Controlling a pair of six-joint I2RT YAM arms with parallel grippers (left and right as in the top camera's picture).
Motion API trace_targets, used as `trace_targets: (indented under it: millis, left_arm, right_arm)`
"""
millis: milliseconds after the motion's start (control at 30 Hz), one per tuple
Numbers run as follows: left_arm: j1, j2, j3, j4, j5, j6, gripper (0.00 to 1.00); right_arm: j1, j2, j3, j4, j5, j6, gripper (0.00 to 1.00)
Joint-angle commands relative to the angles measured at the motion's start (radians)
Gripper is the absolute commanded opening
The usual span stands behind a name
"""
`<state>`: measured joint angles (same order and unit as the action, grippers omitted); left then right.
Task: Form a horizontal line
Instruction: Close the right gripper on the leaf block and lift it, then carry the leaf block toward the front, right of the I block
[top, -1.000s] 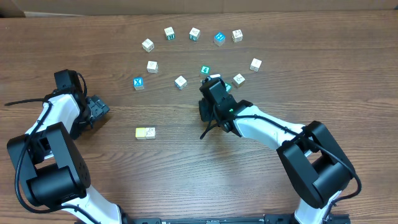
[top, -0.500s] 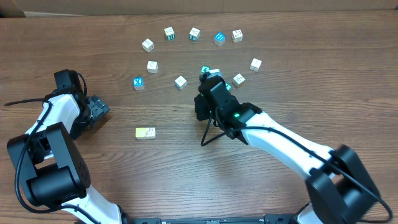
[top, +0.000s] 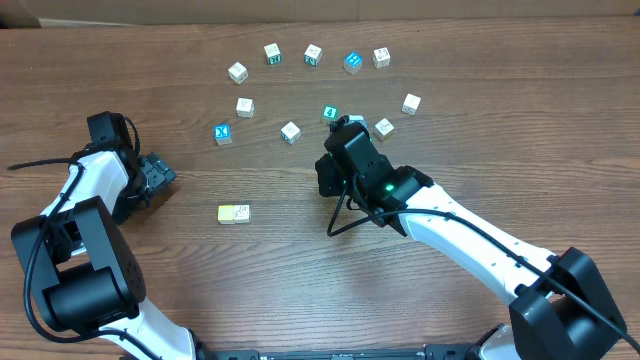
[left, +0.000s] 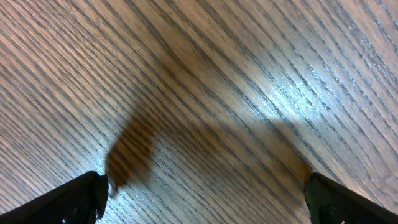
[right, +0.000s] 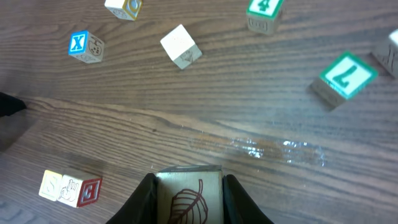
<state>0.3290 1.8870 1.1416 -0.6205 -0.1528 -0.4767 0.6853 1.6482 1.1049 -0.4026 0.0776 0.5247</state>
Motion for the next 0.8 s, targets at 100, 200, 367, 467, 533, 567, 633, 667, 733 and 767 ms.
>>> trace_targets:
  millis: [100,200,367,467,533,567,633,667,733,767]
  left_arm:
    - [-0.002,0.018,-0.006,-0.006,-0.006,-0.002,1.00]
    - [-0.002,0.018,-0.006,-0.006,-0.006,-0.002,1.00]
    - [-0.002,0.018,-0.006,-0.006,-0.006,-0.003,0.99]
    - [-0.002,0.018,-0.006,-0.006,-0.006,-0.002,0.99]
    - [-0.002,0.018,-0.006,-0.006,-0.006,-0.003,1.00]
    - [-0.002,0.018,-0.006,-0.006,-0.006,-0.003,1.00]
    - [-0.002,0.018,-0.006,-0.006,-0.006,-0.003,1.00]
    - [-0.002,0.018,-0.006,-0.006,-0.006,-0.002,0.99]
    - [-0.002,0.018,-0.006,-0.006,-0.006,-0.002,1.00]
    - [-0.002,0.018,-0.006,-0.006,-0.006,-0.003,1.00]
  right_arm:
    - [0.004,-0.017,0.002,-0.027,-0.010,0.088,0.13]
    - [0.005,-0.017,0.002,-0.033,-0.012,0.117,0.13]
    - [0.017,-0.011,0.002,-0.045,-0.012,0.138,0.13]
    - [0.036,0.003,0.002,-0.040,-0.011,0.138,0.13]
    - [0.053,0.019,0.002,-0.029,-0.010,0.138,0.13]
    - [0.061,0.031,0.002,-0.021,-0.008,0.138,0.13]
    - [0.078,0.058,0.002,0.002,-0.008,0.138,0.12]
    - [0.086,0.071,0.002,0.013,-0.008,0.138,0.12]
    - [0.103,0.100,0.002,0.035,-0.006,0.139,0.12]
    - [0.111,0.114,0.002,0.042,0.001,0.150,0.12]
